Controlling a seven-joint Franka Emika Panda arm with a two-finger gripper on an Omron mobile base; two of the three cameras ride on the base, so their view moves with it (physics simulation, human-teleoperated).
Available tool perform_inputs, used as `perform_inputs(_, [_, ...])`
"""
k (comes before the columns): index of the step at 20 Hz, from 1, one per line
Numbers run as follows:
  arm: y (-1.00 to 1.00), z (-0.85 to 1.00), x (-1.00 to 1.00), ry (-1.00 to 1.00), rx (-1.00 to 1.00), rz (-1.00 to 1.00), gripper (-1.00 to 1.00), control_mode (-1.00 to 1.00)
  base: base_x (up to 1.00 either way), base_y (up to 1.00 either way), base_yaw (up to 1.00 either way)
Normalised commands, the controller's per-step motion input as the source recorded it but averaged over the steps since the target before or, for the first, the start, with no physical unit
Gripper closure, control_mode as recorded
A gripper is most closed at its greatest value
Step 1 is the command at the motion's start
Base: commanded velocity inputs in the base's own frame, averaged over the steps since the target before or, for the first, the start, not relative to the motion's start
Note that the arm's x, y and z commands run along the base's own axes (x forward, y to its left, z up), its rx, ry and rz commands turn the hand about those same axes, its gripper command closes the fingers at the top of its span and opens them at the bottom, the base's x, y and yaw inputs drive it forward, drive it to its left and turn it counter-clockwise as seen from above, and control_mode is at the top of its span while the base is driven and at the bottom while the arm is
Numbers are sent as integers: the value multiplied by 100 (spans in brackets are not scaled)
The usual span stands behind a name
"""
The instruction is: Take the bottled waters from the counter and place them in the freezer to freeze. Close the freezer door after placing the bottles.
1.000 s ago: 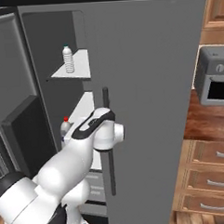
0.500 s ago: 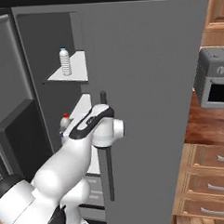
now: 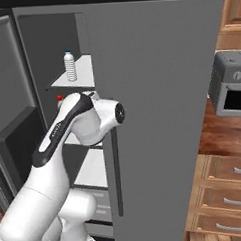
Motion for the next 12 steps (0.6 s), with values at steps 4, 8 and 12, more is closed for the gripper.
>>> perform_inputs(4, [9, 100, 0, -12, -1, -36, 100, -100, 0, 0, 0])
perform_inputs(8, [1, 100, -1, 0, 8, -26, 100, -100, 0, 0, 0])
perform_inputs(12, [-2, 80, 0, 0, 15, -22, 100, -100, 0, 0, 0])
